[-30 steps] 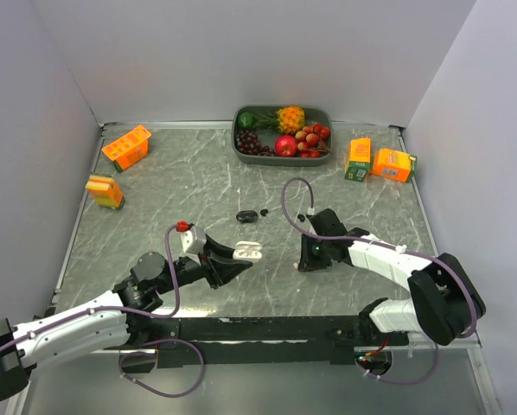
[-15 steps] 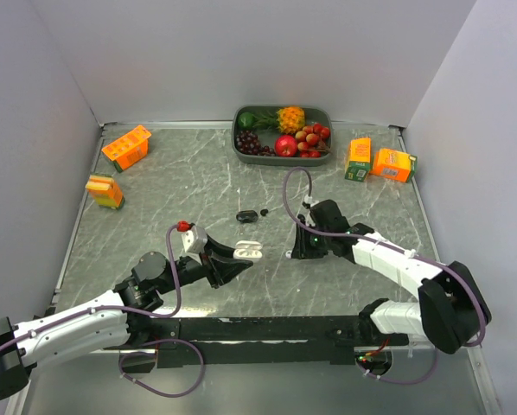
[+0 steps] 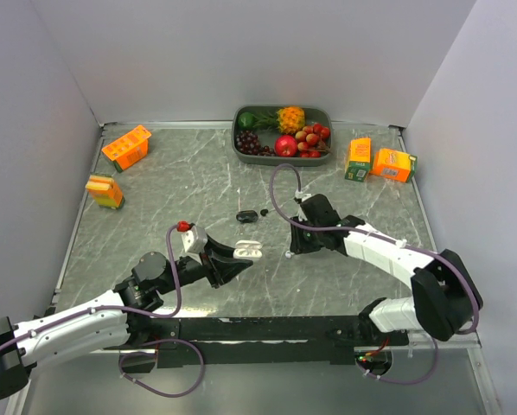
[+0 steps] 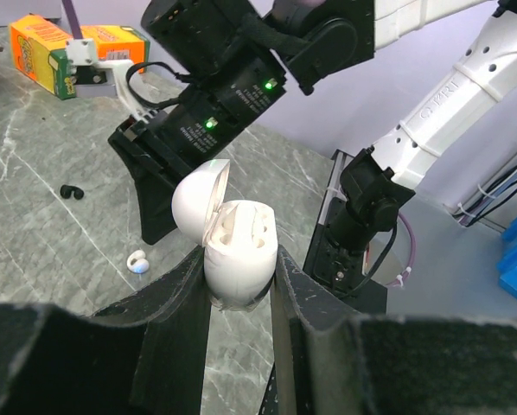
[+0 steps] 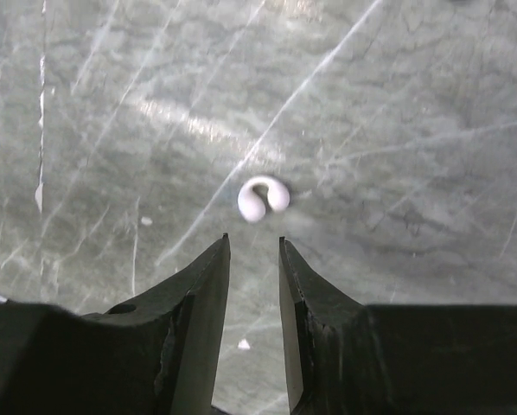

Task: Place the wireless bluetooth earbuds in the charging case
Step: Pick up the earbud from the center of the board.

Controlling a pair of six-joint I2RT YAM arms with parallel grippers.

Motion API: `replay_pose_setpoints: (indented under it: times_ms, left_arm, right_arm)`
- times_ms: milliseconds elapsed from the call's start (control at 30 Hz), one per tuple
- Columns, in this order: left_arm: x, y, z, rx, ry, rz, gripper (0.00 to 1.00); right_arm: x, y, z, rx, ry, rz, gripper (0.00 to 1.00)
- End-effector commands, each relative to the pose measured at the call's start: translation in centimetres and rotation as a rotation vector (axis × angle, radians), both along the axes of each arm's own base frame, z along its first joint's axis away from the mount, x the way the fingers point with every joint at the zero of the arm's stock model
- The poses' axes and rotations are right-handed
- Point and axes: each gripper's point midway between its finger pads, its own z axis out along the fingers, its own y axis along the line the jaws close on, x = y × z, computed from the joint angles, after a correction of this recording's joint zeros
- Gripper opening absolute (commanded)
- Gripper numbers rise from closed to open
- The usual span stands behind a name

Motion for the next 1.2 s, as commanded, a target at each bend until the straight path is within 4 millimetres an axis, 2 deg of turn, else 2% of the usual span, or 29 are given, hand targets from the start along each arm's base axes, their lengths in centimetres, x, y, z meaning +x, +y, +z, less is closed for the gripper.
replay_pose_setpoints:
  times_ms: [0,233,400,800,1167]
  left_arm:
    - [0.1,0.1,1.4,-0.028,-0.036,0.013,0.01]
    - [0.1,0.6,1.5,-0.029,-0.038,0.029,0.01]
    - [0.1,0.6,1.5,-0.030,-0.039,0.029,0.01]
    - [0.2,0.4,1.2,-0.030,-0.032,0.027,0.01]
    - [-0.1,0.6,1.4,-0.038,-0.028,0.024,0.01]
  right_arm:
    - [2.4,0.4,0.2,-0.026,-0.052,-0.034,0.36]
    - [3.6,0.6,-0.9,-0.042,-0.036,-0.047,0.35]
    - [3.6,1.1,-1.4,-0.027,-0.015,-0.033,0.35]
    - [1.4,1.5,-3.4,0.021,0.069,-0.022,0.32]
    - [-0.1,0.9,-5.0,0.006,0.138,-0.051,0.31]
